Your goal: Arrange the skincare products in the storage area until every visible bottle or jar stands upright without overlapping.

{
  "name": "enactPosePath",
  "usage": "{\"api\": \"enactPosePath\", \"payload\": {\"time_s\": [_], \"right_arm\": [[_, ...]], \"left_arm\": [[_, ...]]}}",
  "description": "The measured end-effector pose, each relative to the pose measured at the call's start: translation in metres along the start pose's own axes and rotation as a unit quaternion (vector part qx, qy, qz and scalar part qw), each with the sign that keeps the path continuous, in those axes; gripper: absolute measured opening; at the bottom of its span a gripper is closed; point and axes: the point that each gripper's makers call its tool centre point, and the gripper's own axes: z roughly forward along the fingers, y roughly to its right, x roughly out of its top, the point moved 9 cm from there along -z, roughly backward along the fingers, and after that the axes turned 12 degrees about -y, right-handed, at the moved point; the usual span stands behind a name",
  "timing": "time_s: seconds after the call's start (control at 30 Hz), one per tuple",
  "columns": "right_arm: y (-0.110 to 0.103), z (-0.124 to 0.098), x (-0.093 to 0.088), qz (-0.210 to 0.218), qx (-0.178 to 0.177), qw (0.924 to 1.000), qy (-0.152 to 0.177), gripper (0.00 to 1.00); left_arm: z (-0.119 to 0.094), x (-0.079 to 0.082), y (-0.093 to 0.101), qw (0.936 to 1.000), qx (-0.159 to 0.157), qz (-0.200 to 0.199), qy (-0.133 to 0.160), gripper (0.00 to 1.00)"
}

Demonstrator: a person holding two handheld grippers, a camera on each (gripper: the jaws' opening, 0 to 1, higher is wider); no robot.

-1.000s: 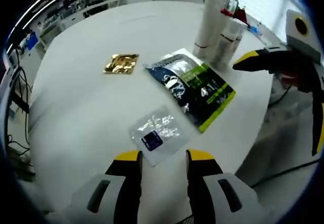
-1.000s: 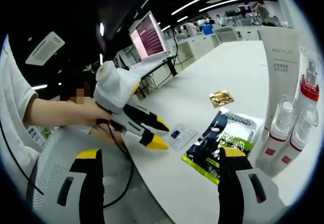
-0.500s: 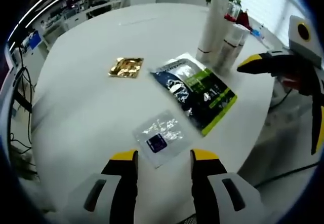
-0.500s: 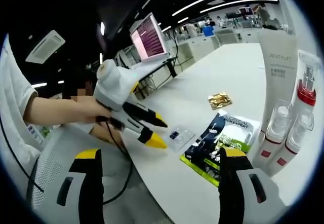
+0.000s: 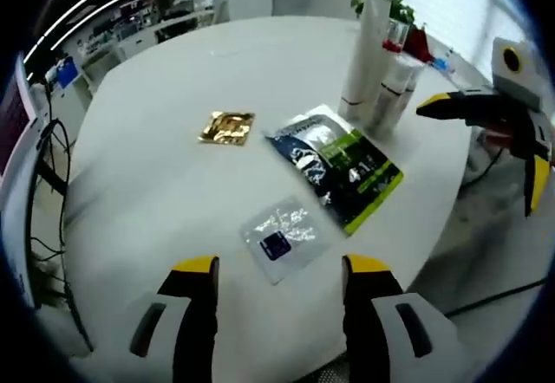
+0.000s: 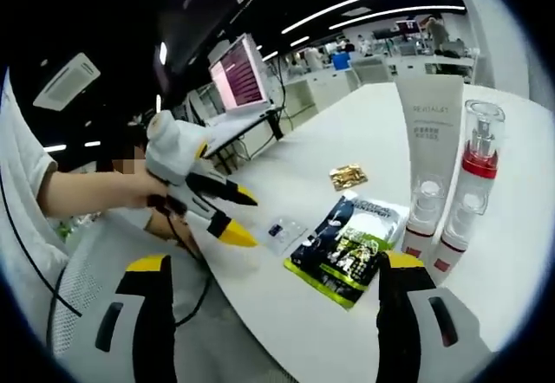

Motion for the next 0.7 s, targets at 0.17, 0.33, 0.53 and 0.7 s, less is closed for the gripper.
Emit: {"api": "enactPosePath", "payload": {"time_s": [0.17, 0.33, 0.53, 0.7], "right_arm": [[0.006, -0.01, -0.003, 0.009, -0.017, 0.9998, 0.006, 0.99], [0.015, -0.025, -0.003, 0.015, -0.04, 0.9989, 0.018, 0.99], [0.024, -0.042, -0.005, 0.025, -0.065, 0.9971, 0.03, 0.99], [0.027, -0.053, -0.009, 0.02, -0.081, 0.996, 0.033, 0.99]], "left_arm": [[-0.008, -0.002, 0.001, 0.9998, -0.004, -0.013, 0.014, 0.57], [-0.021, -0.002, 0.006, 0.9976, -0.016, -0.041, 0.054, 0.63], [-0.033, -0.009, 0.006, 0.9958, -0.012, -0.053, 0.074, 0.7], [-0.041, -0.015, 0.005, 0.9924, -0.01, -0.065, 0.104, 0.72]]}}
